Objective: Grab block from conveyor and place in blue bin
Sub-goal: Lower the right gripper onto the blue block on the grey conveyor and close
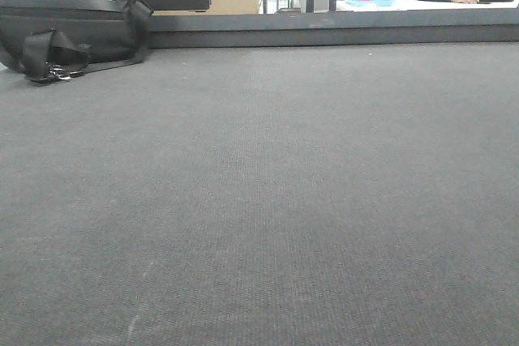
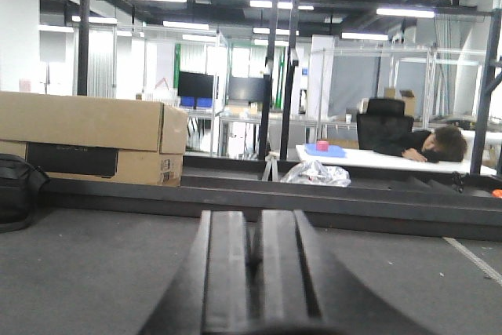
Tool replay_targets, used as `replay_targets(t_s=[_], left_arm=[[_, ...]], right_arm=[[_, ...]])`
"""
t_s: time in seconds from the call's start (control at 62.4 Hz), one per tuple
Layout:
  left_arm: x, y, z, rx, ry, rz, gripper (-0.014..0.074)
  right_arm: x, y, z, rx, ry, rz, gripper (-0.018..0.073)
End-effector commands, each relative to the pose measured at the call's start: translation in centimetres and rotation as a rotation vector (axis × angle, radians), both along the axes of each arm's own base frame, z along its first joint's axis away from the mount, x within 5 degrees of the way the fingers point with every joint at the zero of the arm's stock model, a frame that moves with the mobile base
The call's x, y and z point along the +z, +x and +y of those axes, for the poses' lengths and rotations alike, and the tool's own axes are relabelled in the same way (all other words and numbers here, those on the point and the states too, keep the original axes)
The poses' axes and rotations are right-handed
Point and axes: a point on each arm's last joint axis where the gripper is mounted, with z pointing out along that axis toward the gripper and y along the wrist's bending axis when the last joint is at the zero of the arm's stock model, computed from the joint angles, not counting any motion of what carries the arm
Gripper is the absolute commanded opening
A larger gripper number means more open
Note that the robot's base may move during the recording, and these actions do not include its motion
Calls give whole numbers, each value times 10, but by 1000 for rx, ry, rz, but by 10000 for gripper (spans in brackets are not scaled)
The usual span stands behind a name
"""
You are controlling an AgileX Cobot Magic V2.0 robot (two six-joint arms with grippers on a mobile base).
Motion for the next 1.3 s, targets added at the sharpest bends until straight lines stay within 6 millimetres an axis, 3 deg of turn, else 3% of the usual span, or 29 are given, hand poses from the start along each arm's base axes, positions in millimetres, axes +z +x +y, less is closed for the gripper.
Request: replay_targets(t_s=[0.0,0.176,0.32,0.465,0.609,0.801,1.121,1.282], left_arm=[[28,-2,1,7,-2,46,-111],[71,30,1,15,-4,229,-111],[85,71,2,23,-11,500,-111],[92,110,2,30,-12,694,-111],[92,144,2,30,-12,772,-111],[69,178,1,31,-10,896,-111],[48,201,1,32,-9,998,-111],[44,204,1,33,-8,1015,-111]], right_arm=[[26,0,1,8,-10,124,-162],[74,24,4,19,-47,431,-162],[92,57,8,26,-77,687,-162],[91,90,12,34,-108,974,-162],[74,125,15,36,-123,1135,-162],[53,160,24,86,-82,1247,-162],[14,203,36,141,-24,1436,-162],[-17,223,34,108,-55,1554,-151]])
